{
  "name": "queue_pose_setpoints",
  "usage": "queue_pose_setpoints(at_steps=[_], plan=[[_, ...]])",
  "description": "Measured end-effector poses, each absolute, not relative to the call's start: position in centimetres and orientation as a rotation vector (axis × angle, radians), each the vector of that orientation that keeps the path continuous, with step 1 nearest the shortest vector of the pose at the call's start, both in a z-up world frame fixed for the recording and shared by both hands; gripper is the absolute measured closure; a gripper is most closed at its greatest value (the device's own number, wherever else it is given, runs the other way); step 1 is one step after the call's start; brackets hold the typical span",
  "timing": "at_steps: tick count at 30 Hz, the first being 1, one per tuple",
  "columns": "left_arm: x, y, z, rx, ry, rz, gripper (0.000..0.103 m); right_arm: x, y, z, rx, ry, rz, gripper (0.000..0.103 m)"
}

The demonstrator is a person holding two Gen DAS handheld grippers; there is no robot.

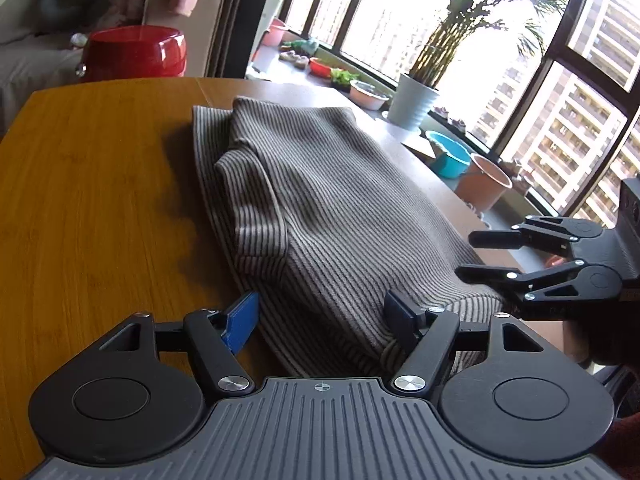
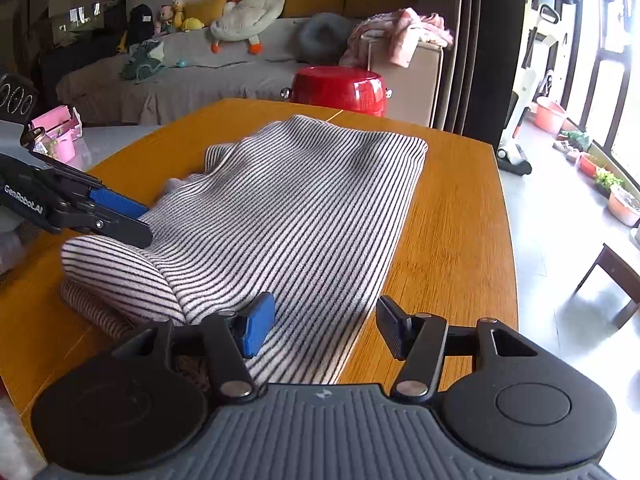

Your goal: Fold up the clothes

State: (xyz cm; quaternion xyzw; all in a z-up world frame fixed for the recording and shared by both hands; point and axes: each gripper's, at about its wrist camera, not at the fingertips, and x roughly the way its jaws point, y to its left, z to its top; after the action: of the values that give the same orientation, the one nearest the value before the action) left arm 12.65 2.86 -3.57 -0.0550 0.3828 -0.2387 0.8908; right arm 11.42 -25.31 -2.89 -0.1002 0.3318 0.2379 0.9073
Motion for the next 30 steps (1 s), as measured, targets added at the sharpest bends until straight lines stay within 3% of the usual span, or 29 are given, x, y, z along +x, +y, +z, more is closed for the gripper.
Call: queue_pose_setpoints(at_steps=[2, 5, 12, 15, 19, 20, 24, 26, 30], plan=[[12.3, 3.2, -2.9, -0.104, 0.772, -0.469, 0.026, 9.9, -24.8, -1.2, -0.271, 0.616, 0.543, 0.045], [12.0, 3.9, -2.3, -0.113, 0.755, -0.427, 0.020, 7.3, -23.8, 0.8, -0.362, 0.512, 0.668, 0.026], [10.8, 4.3, -1.6, -0.103, 0.734, -0.393, 0.011, 4.6, -19.3, -1.8, -0.525, 0.491, 0.792, 0.026], [10.5, 4.9, -1.3, -0.104, 0.716, -0.382, 0.008, 4.0, -17.8, -3.1, -0.597, 0.470, 0.793, 0.019], [9.9, 5.7, -1.1, -0.095, 0.705, -0.381, 0.008, 4.1, -16.4, -4.2, -0.640, 0.451, 0.747, 0.022], [9.6, 5.8, -1.0, -0.074, 0.698, -0.392, 0.008, 5.0, -16.6, -3.9, -0.570, 0.506, 0.746, 0.035], [7.8, 5.1, -0.9, 0.071, 0.652, -0.456, 0.004, 10.3, -20.6, -2.3, -0.094, 0.736, 0.774, 0.043], [7.0, 4.0, -1.0, 0.157, 0.625, -0.484, 0.004, 11.8, -22.2, -2.4, 0.062, 0.802, 0.787, 0.044], [6.5, 1.8, -1.6, 0.292, 0.594, -0.527, 0.004, 12.1, -22.6, -2.8, 0.093, 0.812, 0.800, 0.044]])
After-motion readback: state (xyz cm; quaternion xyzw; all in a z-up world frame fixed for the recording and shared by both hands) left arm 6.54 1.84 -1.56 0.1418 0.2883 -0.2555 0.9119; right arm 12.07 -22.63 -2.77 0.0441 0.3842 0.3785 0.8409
